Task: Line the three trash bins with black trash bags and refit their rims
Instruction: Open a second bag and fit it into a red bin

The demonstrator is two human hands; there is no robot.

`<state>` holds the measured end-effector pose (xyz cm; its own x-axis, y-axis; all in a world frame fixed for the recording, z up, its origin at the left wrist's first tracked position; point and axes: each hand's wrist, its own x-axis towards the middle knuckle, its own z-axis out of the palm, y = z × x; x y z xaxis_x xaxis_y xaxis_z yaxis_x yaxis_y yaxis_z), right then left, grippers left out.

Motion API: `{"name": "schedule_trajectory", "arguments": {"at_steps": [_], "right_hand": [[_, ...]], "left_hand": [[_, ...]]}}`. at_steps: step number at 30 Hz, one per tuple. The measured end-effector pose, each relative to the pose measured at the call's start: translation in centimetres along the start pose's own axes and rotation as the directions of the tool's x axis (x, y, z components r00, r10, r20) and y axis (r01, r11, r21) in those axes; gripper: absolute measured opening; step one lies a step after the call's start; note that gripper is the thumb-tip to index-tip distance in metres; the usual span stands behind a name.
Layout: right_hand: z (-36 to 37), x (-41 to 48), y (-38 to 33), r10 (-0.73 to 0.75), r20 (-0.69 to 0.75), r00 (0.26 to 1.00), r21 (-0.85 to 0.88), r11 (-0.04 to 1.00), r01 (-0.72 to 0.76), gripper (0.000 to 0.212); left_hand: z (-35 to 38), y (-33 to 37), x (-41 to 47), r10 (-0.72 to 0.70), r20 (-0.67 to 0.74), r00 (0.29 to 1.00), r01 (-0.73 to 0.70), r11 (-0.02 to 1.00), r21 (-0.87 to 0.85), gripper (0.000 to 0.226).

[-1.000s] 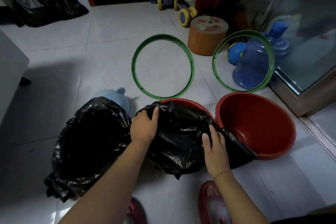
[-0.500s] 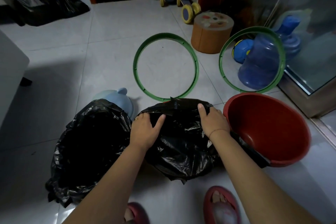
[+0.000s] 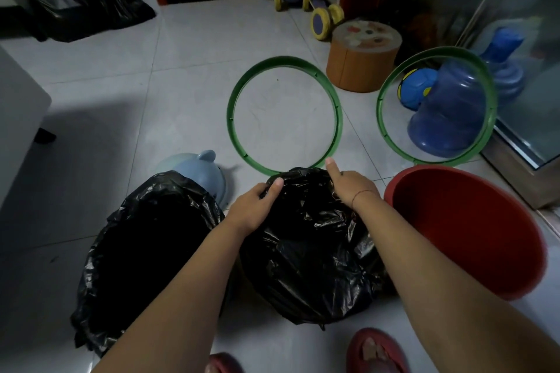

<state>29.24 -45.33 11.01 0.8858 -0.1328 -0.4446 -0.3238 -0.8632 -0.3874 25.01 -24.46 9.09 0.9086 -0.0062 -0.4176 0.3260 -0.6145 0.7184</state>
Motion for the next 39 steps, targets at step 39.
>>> {"name": "schedule_trajectory", "arguments": {"at_steps": [39], "right_hand": [[4.3, -7.6, 1.2, -0.091, 0.112, 0.990, 0.727, 0.686, -0.020, 0.063]], "left_hand": [[6.2, 4.5, -7.7, -0.178, 0.064, 0.982, 0.183, 0.812, -0.554, 0.073]]}}
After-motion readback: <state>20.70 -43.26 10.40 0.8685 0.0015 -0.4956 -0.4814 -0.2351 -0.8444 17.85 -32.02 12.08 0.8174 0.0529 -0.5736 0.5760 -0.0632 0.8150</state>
